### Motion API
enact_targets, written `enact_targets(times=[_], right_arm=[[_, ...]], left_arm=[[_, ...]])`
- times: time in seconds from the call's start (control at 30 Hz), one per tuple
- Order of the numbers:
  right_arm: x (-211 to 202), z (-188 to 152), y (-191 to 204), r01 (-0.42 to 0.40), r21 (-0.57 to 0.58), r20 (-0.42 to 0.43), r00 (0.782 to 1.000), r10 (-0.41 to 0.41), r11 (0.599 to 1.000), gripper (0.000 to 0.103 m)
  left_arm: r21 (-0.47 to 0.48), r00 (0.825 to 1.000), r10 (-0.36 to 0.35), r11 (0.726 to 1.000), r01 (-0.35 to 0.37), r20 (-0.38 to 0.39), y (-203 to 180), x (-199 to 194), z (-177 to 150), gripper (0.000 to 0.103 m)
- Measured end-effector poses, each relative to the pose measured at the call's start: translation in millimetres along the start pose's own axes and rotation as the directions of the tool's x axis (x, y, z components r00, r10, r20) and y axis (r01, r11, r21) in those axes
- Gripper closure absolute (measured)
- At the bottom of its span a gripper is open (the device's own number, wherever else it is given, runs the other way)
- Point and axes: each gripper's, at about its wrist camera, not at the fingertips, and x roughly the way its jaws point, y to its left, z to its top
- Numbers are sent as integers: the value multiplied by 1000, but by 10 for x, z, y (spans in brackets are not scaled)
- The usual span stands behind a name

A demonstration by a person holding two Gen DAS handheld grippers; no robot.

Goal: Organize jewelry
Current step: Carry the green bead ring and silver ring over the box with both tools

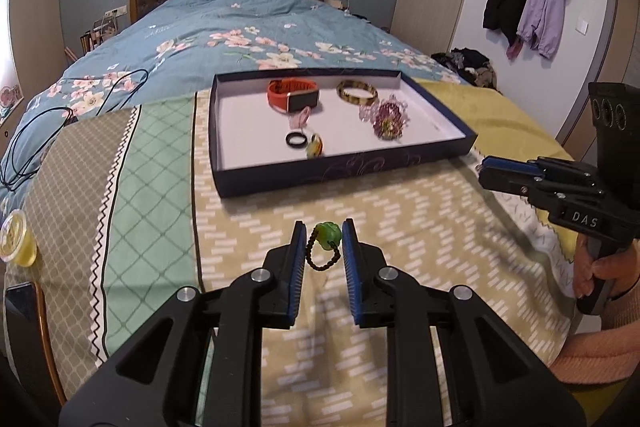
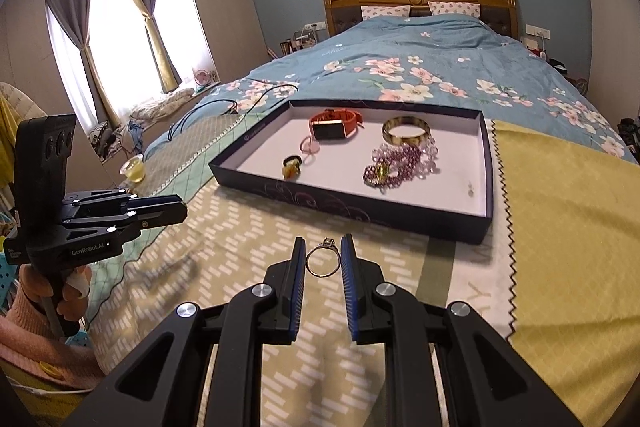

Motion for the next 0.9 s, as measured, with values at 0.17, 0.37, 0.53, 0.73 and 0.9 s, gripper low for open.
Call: enact_targets(times=[0.17, 0.37, 0.53, 0.73, 0.9], right_arm=[[26, 61, -21, -7, 3, 12, 1000, 7, 1000, 87], [54, 145, -42, -14, 7, 28, 1000, 13, 1000, 87], [80, 219, -49, -11, -1, 38, 999, 11, 1000, 87], [92, 296, -102, -13, 8, 53, 999, 13, 1000, 87], [117, 364, -129, -4, 6, 59, 998, 4, 1000, 87]], left_arm=[[1, 1000, -6, 1000, 6, 21, -35, -13, 83, 84], [-2, 999, -14, 1000, 14, 34, -67, 9, 167, 84], [-2, 999, -11, 1000, 11, 48, -88, 21, 238, 84], [-9, 998, -12, 1000, 13, 58, -93, 45, 306, 84], [-15, 998, -12, 1000, 13, 64, -87, 70, 359, 84]])
